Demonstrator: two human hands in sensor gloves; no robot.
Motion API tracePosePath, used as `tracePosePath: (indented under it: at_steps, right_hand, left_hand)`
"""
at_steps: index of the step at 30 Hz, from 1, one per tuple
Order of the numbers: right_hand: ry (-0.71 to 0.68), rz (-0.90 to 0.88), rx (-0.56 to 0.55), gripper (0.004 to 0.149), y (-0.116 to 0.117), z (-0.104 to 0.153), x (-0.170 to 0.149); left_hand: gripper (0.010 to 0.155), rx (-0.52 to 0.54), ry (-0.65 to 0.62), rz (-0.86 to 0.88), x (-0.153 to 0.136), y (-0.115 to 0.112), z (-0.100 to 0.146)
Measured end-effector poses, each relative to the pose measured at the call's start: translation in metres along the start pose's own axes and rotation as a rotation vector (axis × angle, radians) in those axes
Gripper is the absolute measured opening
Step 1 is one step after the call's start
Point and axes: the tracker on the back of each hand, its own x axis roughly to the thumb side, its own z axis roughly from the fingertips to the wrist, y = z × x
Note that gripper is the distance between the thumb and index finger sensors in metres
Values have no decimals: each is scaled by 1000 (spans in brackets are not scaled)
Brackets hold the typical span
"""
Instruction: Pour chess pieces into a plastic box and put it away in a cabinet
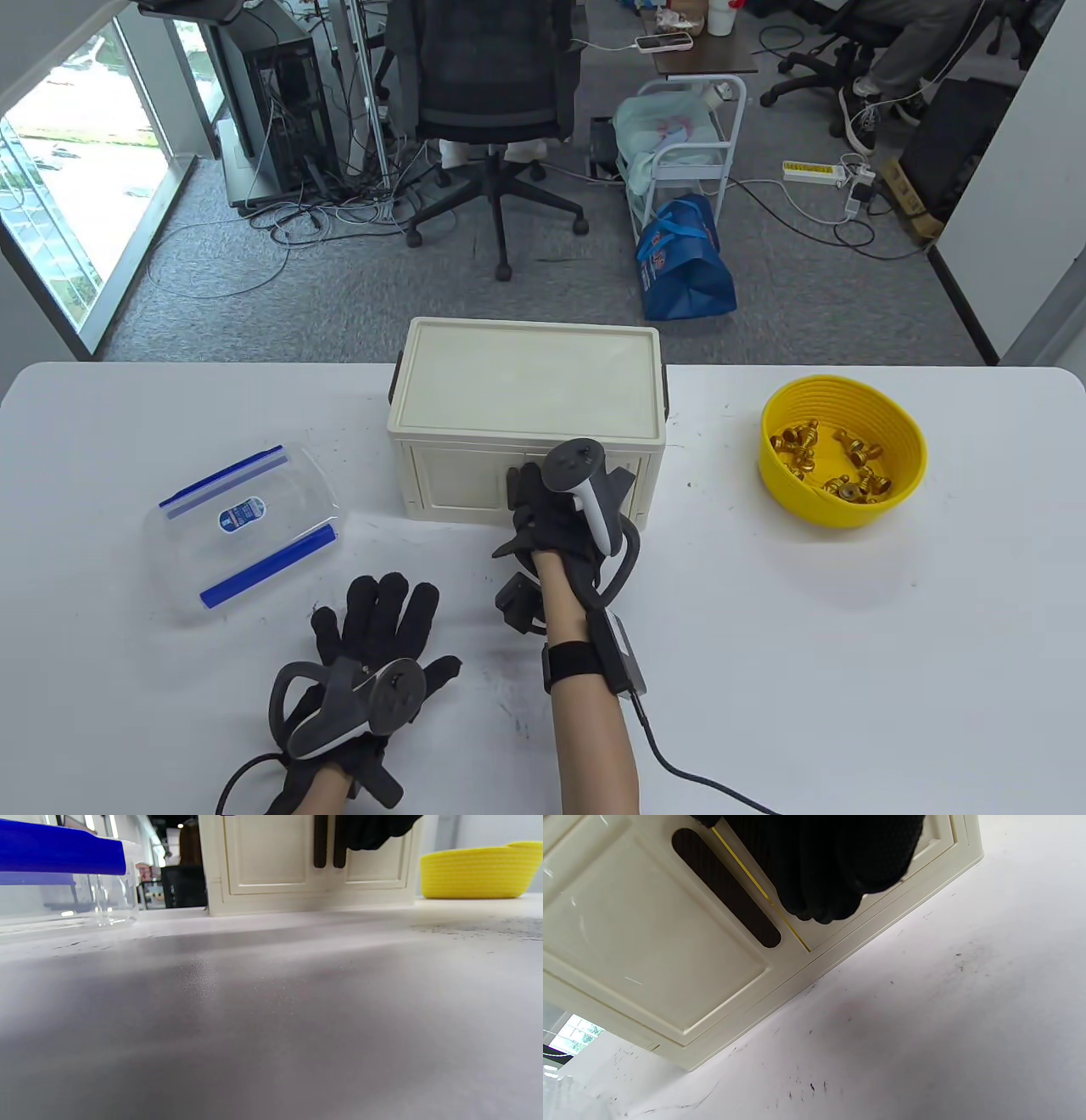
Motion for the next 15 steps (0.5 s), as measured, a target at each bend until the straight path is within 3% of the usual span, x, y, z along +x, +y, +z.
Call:
tracePosePath:
  at_steps: [7,15]
  right_hand:
    - [-43,43,-6,55,-5,14,-8]
    - [-138,41,19,56,-13,42,-41]
  left_hand:
    - [81,-8,11,14,-3,-1,-1]
    - [81,-4,14,21,-5,-1,-1]
